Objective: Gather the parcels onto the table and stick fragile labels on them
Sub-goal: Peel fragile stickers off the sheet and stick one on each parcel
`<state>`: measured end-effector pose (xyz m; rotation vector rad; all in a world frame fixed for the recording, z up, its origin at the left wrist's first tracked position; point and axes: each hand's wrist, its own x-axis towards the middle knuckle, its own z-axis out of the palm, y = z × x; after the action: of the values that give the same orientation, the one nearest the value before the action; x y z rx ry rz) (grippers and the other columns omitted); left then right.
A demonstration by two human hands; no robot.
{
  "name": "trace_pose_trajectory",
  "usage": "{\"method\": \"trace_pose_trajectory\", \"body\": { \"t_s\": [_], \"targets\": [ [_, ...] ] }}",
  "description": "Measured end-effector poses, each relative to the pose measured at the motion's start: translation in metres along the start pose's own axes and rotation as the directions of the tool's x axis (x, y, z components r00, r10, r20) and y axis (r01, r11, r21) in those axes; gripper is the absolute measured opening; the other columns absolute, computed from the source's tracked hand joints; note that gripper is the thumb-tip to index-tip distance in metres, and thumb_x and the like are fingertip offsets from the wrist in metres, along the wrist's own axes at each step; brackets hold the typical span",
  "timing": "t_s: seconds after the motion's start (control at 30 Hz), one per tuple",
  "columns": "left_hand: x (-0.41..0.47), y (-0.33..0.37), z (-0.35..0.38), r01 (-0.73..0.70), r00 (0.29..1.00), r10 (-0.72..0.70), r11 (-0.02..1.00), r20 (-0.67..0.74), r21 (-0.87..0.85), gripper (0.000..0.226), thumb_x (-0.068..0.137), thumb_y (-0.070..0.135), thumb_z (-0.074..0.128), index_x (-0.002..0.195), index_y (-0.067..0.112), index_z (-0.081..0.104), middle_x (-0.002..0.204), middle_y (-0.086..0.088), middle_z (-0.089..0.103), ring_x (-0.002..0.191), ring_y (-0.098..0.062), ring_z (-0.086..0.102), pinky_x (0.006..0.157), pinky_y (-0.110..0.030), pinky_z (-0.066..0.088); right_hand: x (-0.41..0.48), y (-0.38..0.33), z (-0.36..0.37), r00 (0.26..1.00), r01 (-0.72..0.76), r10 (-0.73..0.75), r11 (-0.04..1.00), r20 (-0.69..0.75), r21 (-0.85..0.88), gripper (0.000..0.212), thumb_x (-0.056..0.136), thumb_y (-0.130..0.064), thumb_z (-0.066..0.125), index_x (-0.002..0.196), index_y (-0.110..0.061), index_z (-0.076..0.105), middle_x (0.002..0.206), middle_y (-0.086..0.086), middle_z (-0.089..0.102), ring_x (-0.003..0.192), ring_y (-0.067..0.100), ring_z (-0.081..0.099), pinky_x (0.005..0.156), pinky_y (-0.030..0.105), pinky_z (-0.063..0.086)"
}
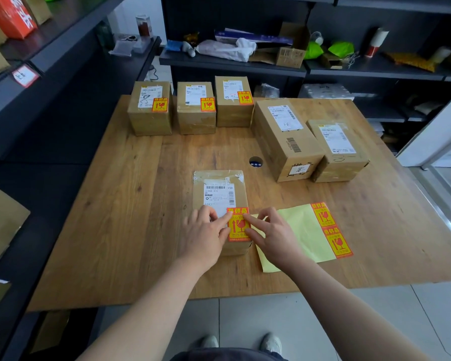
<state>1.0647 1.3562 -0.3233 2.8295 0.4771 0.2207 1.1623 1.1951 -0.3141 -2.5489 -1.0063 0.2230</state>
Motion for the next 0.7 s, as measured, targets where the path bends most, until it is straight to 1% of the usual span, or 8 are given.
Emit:
{"method": "trace_pose_trajectory", "body": {
  "t_s": [0.2,0.37,0.43,0.5,0.53,0.6,0.67,0.7],
  "targets": [
    [0.003,-0.005,-0.008,0.017,0.992,-0.028,0.995,0.123,0.096,0.054,0.095,0.058,0.03,0.146,0.044,0.022,0.123,0.004,0.034,0.112,-0.016,0.033,0.095,-0.034,0.029,0.005,0.007,-0.004,0.988,0.037,-0.004,0.976,0.154,-0.212,0.058,0.093,-0.061,0.022,0.148,-0.045,0.015,0.134,-0.001,0.032,0.118,0.015,0.04,0.1,0.033,0.036],
    [0.008,-0.011,-0.013,0.004,0.984,-0.027,0.991,0.174,0.13,0.06,0.091,0.065,0.029,0.146,0.045,0.018,0.127,0.003,0.031,0.113,-0.018,0.031,0.096,-0.036,0.027,0.01,0.013,-0.006,0.975,0.059,-0.007,0.971,0.221,-0.232,0.061,0.092,-0.064,0.017,0.149,-0.047,0.004,0.143,0.0,0.025,0.127,0.019,0.035,0.105,0.038,0.032],
    [0.008,-0.013,-0.013,0.021,0.982,-0.034,0.997,0.187,0.074,0.061,0.091,0.064,0.034,0.146,0.044,0.02,0.133,0.003,0.028,0.119,-0.02,0.028,0.1,-0.036,0.025,0.008,0.011,-0.004,0.976,0.042,0.006,0.975,0.218,-0.216,0.058,0.095,-0.06,0.017,0.149,-0.045,0.003,0.151,0.0,0.018,0.134,0.021,0.029,0.11,0.04,0.027],
    [0.006,-0.016,-0.011,0.056,0.981,-0.047,0.997,0.187,-0.044,0.061,0.091,0.058,0.042,0.146,0.039,0.025,0.138,0.005,0.026,0.124,-0.019,0.025,0.104,-0.035,0.025,0.007,0.005,-0.003,0.984,0.02,0.007,0.988,0.175,-0.153,0.056,0.099,-0.054,0.02,0.151,-0.039,0.006,0.159,-0.003,0.005,0.144,0.022,0.012,0.116,0.041,0.017],
    [0.005,-0.018,-0.01,0.071,0.983,-0.051,0.992,0.178,-0.109,0.06,0.091,0.054,0.046,0.146,0.036,0.028,0.139,0.006,0.027,0.125,-0.019,0.025,0.105,-0.034,0.025,0.007,0.0,-0.003,0.988,0.051,-0.031,0.991,0.15,-0.127,0.055,0.1,-0.05,0.021,0.152,-0.035,0.008,0.16,-0.003,0.0,0.147,0.02,0.002,0.119,0.04,0.011],
    [0.002,-0.023,-0.01,0.081,0.987,-0.051,0.976,0.153,-0.201,0.058,0.092,0.045,0.052,0.145,0.03,0.033,0.139,0.006,0.03,0.125,-0.017,0.027,0.106,-0.032,0.026,0.009,-0.011,-0.001,0.971,0.201,-0.181,0.972,0.154,-0.126,0.056,0.101,-0.045,0.015,0.153,-0.024,0.008,0.161,-0.002,-0.001,0.145,0.012,-0.011,0.121,0.034,0.0],
    [-0.001,-0.025,-0.01,0.072,0.99,-0.042,0.972,0.138,-0.223,0.057,0.093,0.042,0.052,0.146,0.026,0.034,0.14,0.006,0.03,0.125,-0.017,0.026,0.107,-0.031,0.027,0.009,-0.015,0.004,0.932,0.31,-0.274,0.942,0.237,-0.13,0.064,0.095,-0.05,0.004,0.153,-0.021,0.005,0.16,-0.004,-0.001,0.144,0.007,-0.013,0.118,0.026,-0.008],
    [-0.003,-0.025,-0.01,0.067,0.99,-0.038,0.974,0.135,-0.215,0.058,0.094,0.042,0.05,0.146,0.025,0.032,0.141,0.006,0.029,0.126,-0.016,0.025,0.108,-0.031,0.026,0.009,-0.012,0.006,0.926,0.317,-0.278,0.94,0.256,-0.127,0.069,0.091,-0.052,-0.001,0.153,-0.021,0.003,0.16,-0.005,-0.002,0.144,0.006,-0.013,0.117,0.025,-0.009]
  ]
}}
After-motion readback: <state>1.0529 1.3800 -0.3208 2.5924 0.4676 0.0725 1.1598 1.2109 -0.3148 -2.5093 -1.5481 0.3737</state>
